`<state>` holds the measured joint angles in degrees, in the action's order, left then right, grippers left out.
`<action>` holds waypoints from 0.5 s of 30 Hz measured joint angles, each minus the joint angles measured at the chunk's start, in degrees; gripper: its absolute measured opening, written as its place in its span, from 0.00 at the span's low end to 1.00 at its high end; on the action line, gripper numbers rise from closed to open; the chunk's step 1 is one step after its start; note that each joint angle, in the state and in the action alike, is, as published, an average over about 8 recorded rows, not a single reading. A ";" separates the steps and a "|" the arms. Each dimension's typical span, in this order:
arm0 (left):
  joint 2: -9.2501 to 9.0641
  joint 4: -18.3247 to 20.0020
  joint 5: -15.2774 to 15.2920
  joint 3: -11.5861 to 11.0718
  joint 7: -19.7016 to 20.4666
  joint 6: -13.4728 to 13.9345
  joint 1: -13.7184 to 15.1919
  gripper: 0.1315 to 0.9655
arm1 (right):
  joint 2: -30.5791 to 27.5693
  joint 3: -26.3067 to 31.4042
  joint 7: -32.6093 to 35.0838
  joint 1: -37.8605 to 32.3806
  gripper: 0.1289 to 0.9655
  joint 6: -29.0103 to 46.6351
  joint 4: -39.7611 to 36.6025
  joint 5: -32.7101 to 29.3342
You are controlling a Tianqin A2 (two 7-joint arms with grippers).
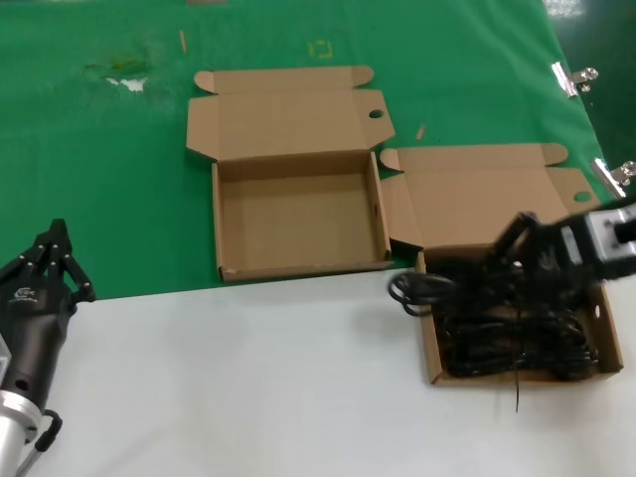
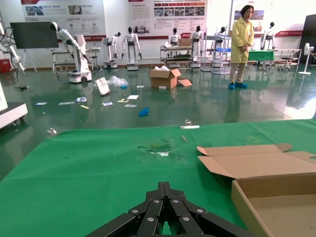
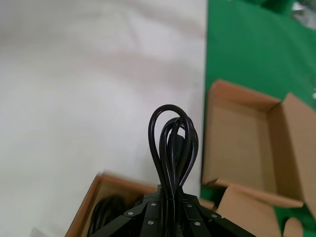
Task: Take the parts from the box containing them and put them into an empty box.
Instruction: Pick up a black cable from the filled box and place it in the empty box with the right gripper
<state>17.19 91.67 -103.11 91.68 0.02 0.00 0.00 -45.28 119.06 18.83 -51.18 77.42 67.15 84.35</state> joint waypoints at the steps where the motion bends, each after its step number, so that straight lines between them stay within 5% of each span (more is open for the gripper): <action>1: 0.00 0.00 0.00 0.00 0.00 0.00 0.00 0.01 | 0.41 0.00 -1.55 -0.24 0.06 0.11 0.36 0.17; 7: 0.00 0.00 0.00 0.00 0.00 0.00 0.00 0.01 | 4.25 1.05 -5.65 -2.91 0.06 -1.25 -0.62 -1.14; 15: 0.00 0.00 0.00 0.00 0.00 0.00 0.00 0.01 | 12.09 3.78 -3.00 -7.88 0.06 -5.84 -8.56 -4.87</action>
<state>17.19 91.67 -103.11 91.68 0.02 0.00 0.00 -33.19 122.84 15.82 -59.06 71.58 58.59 79.48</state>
